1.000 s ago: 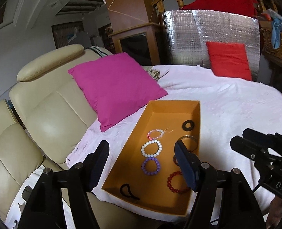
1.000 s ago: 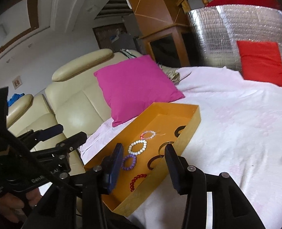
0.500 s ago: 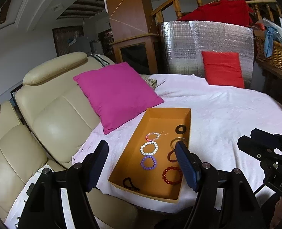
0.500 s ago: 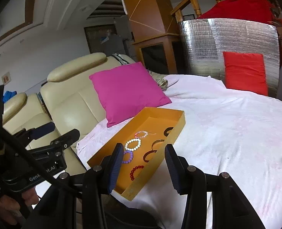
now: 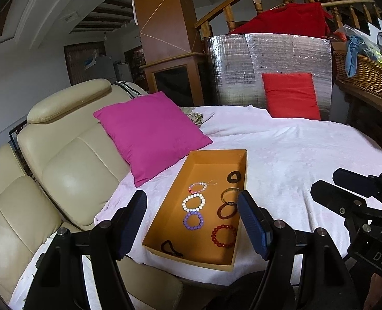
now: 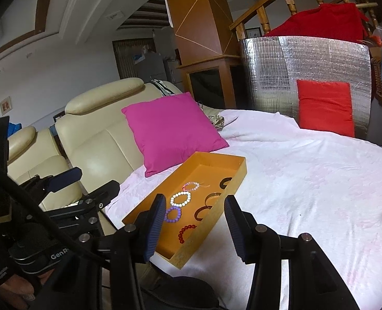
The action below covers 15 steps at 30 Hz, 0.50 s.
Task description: Organize jewelry
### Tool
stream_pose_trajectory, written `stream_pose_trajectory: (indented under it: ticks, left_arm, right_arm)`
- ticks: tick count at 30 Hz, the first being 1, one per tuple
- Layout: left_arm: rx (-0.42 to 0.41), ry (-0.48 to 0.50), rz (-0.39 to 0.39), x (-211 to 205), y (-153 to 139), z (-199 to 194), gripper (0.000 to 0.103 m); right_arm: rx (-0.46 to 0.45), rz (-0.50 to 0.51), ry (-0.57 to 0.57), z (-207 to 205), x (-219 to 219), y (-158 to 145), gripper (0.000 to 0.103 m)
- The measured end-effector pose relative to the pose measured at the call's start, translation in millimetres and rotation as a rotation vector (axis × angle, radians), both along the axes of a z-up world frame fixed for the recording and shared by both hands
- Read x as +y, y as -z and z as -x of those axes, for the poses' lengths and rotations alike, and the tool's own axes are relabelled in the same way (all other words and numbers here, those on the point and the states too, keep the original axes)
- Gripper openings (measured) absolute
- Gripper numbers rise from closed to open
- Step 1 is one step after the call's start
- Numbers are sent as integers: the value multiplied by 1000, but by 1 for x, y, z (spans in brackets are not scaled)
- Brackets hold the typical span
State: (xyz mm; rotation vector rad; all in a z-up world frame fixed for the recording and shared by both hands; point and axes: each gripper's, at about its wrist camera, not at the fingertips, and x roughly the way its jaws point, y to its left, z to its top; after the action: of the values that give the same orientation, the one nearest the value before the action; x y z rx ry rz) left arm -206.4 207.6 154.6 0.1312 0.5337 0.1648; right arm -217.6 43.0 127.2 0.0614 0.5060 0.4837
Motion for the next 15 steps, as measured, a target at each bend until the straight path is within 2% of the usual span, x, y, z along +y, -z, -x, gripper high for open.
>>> stream_pose_trajectory:
  ticks: [15]
  left_arm:
    - [-4, -17, 17, 7, 0, 2, 73]
  right_arm:
    - [-21, 24, -9, 3, 10, -1, 54]
